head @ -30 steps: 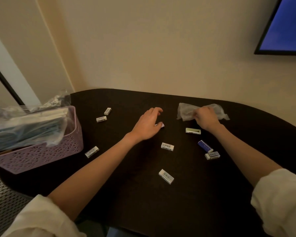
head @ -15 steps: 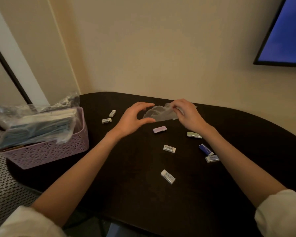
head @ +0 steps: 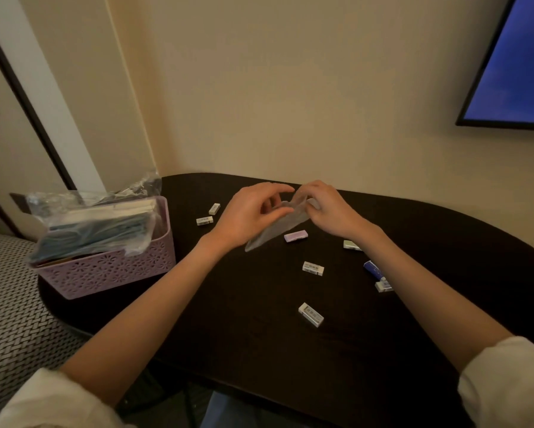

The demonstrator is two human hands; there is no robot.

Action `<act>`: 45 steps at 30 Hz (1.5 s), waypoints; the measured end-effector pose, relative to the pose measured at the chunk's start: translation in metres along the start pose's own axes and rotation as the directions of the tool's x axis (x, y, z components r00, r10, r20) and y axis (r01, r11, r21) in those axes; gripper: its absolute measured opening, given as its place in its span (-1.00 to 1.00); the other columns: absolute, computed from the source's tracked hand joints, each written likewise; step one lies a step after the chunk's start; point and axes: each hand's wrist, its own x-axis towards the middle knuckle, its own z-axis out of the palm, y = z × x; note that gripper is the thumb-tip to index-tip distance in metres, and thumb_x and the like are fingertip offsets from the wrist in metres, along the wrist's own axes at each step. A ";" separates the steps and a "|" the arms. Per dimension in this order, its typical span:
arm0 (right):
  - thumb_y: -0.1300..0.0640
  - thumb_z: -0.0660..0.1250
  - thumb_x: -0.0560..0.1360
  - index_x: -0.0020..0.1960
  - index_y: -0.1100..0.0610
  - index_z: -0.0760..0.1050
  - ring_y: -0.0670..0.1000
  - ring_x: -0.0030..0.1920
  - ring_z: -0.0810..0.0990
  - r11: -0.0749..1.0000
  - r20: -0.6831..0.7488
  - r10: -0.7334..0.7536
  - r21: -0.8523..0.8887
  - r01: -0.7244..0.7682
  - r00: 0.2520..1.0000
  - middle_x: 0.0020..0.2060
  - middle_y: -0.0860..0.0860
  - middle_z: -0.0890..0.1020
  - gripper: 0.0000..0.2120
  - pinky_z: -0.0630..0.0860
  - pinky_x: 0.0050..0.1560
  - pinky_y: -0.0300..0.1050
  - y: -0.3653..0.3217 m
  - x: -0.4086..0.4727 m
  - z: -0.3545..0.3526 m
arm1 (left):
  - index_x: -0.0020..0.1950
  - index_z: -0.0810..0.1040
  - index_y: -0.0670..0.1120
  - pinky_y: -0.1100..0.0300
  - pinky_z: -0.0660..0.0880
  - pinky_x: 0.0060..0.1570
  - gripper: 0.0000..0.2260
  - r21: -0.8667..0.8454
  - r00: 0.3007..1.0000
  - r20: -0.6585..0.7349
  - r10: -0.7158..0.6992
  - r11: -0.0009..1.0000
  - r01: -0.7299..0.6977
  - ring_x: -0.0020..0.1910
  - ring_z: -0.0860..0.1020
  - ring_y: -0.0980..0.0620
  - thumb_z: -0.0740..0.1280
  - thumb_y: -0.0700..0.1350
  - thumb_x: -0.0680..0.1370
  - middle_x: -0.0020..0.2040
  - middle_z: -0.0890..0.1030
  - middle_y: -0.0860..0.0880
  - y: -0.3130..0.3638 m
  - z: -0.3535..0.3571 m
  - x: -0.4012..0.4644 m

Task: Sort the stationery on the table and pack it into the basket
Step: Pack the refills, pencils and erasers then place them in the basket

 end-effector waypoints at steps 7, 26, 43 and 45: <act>0.15 0.31 0.56 0.23 0.13 0.47 0.01 0.15 0.50 0.988 -0.146 0.157 0.007 -0.157 0.977 0.11 0.04 0.57 -0.75 0.45 0.21 -0.03 0.004 -0.006 0.007 | 0.05 0.60 -0.14 0.42 0.50 -0.09 -0.90 0.064 0.966 -0.138 -0.218 0.972 0.228 -0.22 0.49 0.32 0.35 -0.20 0.55 -0.13 0.56 0.09 0.002 -0.002 -0.006; -0.35 0.11 0.51 0.26 0.16 0.36 0.13 0.16 0.47 0.485 -0.211 0.673 -0.599 -0.638 0.709 0.17 0.18 0.44 -0.38 0.46 0.12 -0.03 0.057 -0.145 0.042 | -0.02 0.66 -0.13 0.36 0.47 -0.15 -0.91 0.117 0.850 -0.098 -0.518 0.842 0.526 -0.24 0.53 0.20 0.37 -0.16 0.55 -0.15 0.65 -0.01 -0.004 0.036 -0.025; -0.09 0.22 0.59 -0.07 0.14 0.49 -0.06 -0.22 0.53 0.617 -0.104 0.780 0.293 -0.731 0.617 -0.23 0.02 0.54 -0.71 0.44 -0.18 -0.16 0.028 -0.105 0.041 | -0.03 0.67 -0.13 0.46 0.42 -0.23 -0.92 0.076 0.837 -0.086 -0.540 0.834 0.546 -0.29 0.51 0.24 0.39 -0.16 0.54 -0.21 0.59 0.06 -0.012 0.035 -0.020; -0.10 0.21 0.59 -0.07 0.15 0.48 -0.07 -0.36 0.46 0.336 0.149 0.781 0.718 -0.609 0.606 -0.28 0.04 0.51 -0.70 0.38 -0.32 -0.22 0.008 -0.090 0.030 | -0.03 0.68 -0.12 0.40 0.50 -0.16 -0.91 0.059 0.836 -0.071 -0.545 0.834 0.549 -0.26 0.53 0.24 0.40 -0.15 0.53 -0.19 0.61 0.07 -0.014 0.035 -0.019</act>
